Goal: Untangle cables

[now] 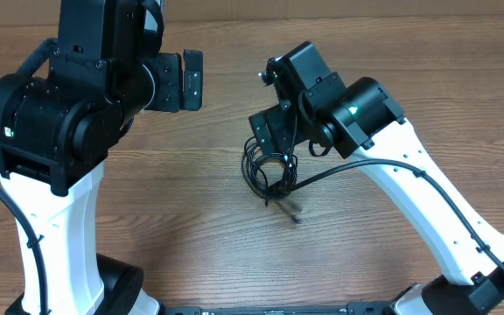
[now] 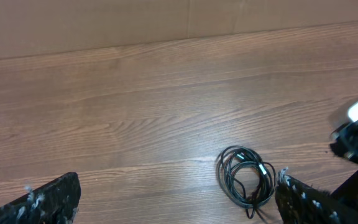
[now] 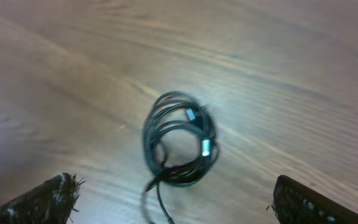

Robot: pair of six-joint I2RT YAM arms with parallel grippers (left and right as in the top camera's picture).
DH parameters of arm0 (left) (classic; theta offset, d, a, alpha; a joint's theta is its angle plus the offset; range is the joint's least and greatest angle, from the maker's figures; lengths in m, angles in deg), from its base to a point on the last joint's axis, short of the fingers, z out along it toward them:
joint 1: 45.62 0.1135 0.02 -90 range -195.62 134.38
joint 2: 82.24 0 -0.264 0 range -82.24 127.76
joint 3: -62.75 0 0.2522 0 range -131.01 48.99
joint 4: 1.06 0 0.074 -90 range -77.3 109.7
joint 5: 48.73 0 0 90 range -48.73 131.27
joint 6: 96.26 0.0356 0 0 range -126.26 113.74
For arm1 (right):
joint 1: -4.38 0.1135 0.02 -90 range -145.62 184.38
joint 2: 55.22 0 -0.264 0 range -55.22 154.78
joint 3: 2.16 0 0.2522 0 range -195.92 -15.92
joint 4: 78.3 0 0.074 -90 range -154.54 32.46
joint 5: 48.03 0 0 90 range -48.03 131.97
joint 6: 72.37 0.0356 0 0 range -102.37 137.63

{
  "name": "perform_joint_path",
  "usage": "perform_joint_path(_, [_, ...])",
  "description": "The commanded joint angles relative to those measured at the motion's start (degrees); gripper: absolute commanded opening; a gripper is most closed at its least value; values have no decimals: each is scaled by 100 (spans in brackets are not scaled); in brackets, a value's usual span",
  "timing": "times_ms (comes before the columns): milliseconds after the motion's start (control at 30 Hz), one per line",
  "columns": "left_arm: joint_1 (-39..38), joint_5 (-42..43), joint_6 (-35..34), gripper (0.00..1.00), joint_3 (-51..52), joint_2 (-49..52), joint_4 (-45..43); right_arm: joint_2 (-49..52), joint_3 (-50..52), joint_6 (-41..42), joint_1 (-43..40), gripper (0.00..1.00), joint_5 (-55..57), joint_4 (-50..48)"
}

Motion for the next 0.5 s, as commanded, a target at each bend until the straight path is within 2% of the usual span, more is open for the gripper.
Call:
perform_joint_path(0, [4,-55,114,100,-35,-39,4,-22,485,-7,118,97,-1147,92])
perform_joint_path(100, [4,-57,120,100,-35,-39,4,-22,962,68,310,94,-1287,109])
perform_joint_path(200, [4,-57,133,100,-35,-39,4,-22,1512,1040,485,93,-1270,42])
perform_joint_path(300, [4,-55,133,100,-35,-39,4,-22,1954,1853,643,81,-1270,-114])
perform_joint_path(467, [4,-52,133,100,-35,-39,4,-17,2293,3053,1058,80,-1416,-262])
